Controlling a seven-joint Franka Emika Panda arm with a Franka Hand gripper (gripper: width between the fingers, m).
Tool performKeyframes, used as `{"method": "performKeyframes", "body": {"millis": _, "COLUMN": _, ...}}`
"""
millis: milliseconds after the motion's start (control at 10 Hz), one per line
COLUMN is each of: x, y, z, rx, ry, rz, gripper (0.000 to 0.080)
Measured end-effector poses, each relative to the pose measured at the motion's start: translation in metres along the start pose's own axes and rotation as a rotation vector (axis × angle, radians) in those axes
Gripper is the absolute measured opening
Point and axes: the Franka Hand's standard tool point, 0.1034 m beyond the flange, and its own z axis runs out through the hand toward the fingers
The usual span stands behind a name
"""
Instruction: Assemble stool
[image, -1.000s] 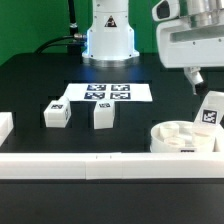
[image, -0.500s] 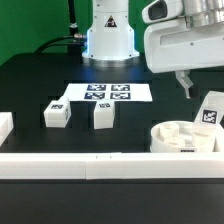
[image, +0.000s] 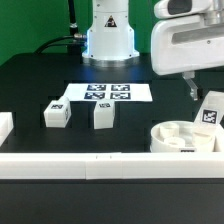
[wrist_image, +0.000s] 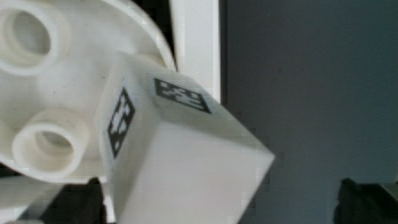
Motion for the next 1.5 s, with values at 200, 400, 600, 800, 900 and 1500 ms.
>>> {"method": "performKeyframes", "body": {"millis": 200, "x": 0.0, "y": 0.002, "z": 0.0, "rx": -0.006, "ry": -0.001, "rz": -0.124, "gripper": 0.0649}}
{"method": "performKeyframes", "body": {"millis": 400, "x": -0.001, "y": 0.005, "z": 0.002, "rx": -0.043, "ry": -0.013, "rz": -0.397, "gripper": 0.0649}}
{"method": "performKeyframes", "body": {"millis": 600, "x": -0.006, "y": 0.004, "z": 0.007, "rx": -0.079, "ry": -0.044, "rz": -0.601, "gripper": 0.0649}}
{"method": "performKeyframes", "body": {"millis": 800, "x": -0.009, "y": 0.009, "z": 0.008, "rx": -0.092, "ry": -0.086, "rz": -0.779, "gripper": 0.0649}}
{"method": "performKeyframes", "body": {"millis": 900, "x": -0.01, "y": 0.013, "z": 0.008, "rx": -0.09, "ry": -0.109, "rz": -0.847, "gripper": 0.0649}}
{"method": "performKeyframes", "body": {"millis": 1500, "x": -0.011, "y": 0.016, "z": 0.013, "rx": -0.096, "ry": -0.135, "rz": -0.982, "gripper": 0.0391}}
